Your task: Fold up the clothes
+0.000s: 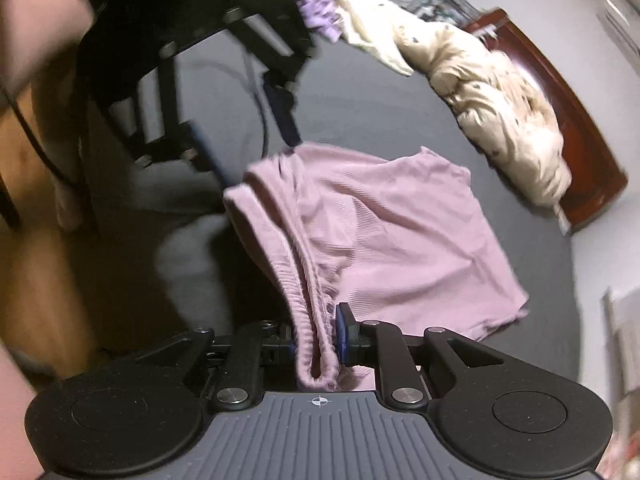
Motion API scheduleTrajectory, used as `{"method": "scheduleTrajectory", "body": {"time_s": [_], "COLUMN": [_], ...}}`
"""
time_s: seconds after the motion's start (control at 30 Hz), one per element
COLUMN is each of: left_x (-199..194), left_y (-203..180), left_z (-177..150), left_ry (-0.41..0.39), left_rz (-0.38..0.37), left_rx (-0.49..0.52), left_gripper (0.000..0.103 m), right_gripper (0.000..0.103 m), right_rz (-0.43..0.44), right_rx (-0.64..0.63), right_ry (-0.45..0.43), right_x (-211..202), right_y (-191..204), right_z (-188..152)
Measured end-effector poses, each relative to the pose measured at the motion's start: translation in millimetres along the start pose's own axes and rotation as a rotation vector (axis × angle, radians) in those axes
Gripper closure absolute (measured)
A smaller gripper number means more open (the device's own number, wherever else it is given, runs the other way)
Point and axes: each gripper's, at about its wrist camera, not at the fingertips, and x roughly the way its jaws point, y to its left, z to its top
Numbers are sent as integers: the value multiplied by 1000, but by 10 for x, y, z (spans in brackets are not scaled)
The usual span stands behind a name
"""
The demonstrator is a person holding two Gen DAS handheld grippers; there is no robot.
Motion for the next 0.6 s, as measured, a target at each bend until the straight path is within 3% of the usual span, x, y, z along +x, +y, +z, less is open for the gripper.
{"method": "scheduleTrajectory", "body": {"time_s": [0.03, 0.07, 0.13, 0.23, 0.33, 0.4, 0.6], "left_x": [-45, -82, -142, -221, -317, -373, -370], "left_y": [6, 11, 5, -10, -21, -35, -185], "left_z": [-23, -47, -93, -111, 1, 129, 482], "left_ry": [-3, -3, 7, 20, -9, -51, -149], "left_rz": [-6, -12, -22, -34, -27, -21, -59], "left_rx": [-23, -43, -72, -93, -85, -95, -205], "left_gripper": [50, 49, 49, 49, 46, 41, 38], "right_gripper": [71, 64, 40, 40, 40, 40, 40], "right_rz": [17, 28, 50, 88, 119, 105, 146], "right_rx": [42, 78, 151, 296, 518, 689, 1097], "right_ry": [-8, -25, -59, -130, -198, -188, -231], "right_x": [-52, -110, -226, -391, -454, -450, -4], "right_y": [-28, -57, -117, -376, -881, -1315, -2676], "right_z": [-16, -26, -46, 6, -8, -74, -348]}}
